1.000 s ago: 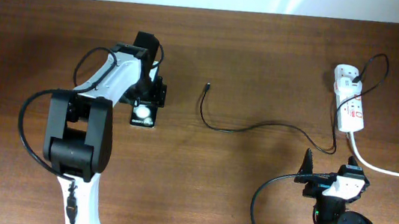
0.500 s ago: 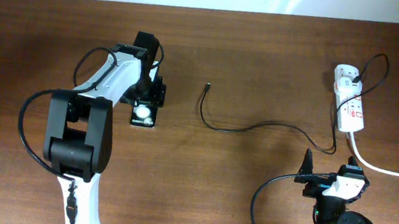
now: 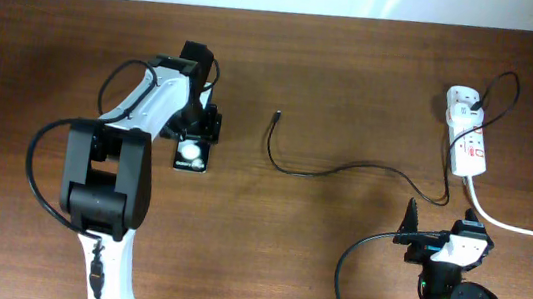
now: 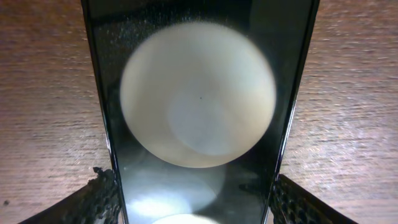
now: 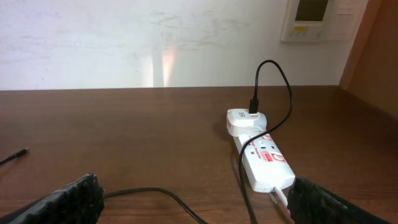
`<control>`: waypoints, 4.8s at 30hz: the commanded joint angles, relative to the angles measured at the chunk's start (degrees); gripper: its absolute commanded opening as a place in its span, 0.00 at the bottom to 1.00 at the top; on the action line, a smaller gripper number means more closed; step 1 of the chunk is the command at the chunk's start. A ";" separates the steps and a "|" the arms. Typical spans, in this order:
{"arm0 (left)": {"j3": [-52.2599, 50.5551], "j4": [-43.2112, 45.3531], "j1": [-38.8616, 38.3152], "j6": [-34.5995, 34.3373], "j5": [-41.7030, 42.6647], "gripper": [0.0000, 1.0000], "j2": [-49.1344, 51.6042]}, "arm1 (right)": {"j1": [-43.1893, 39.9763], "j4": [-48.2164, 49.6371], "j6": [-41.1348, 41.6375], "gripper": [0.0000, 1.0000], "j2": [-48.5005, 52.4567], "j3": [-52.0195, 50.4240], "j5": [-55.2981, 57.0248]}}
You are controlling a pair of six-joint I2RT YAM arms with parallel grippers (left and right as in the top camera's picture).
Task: Plug charger to phone and switch on socket
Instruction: 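Lift the phone with the left gripper and tilt it upright, then hold the phone raised in the left gripper, bottom edge facing right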
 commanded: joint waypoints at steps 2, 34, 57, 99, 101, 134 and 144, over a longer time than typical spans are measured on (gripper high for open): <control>2.86 -0.96 -0.28 -0.52 0.24 0.74 0.31 | 0.39 -0.28 -0.37 0.99 -0.44 -0.28 0.48; 12.98 -6.47 -0.28 -0.55 11.65 0.74 0.24 | 0.39 -0.28 -0.37 0.99 -0.44 -0.28 0.48; 13.27 -8.00 -0.17 -1.18 35.80 0.69 0.24 | 0.42 -0.28 -0.37 0.99 -0.44 -0.28 0.48; 13.27 -8.20 0.00 -30.38 54.12 0.04 0.24 | 0.39 -0.28 -0.37 0.99 -0.44 -0.28 0.48; 13.25 -8.20 0.00 -30.38 55.36 0.00 0.24 | 0.42 -0.28 -0.37 0.99 -0.44 -0.28 0.48; 13.25 -12.74 0.59 -35.50 62.20 0.00 0.24 | 0.39 -0.28 -0.37 0.99 -0.44 -0.28 0.48; 13.25 -13.68 1.68 -39.52 62.23 0.00 0.24 | 0.42 -0.28 -0.37 0.99 -0.44 -0.28 0.48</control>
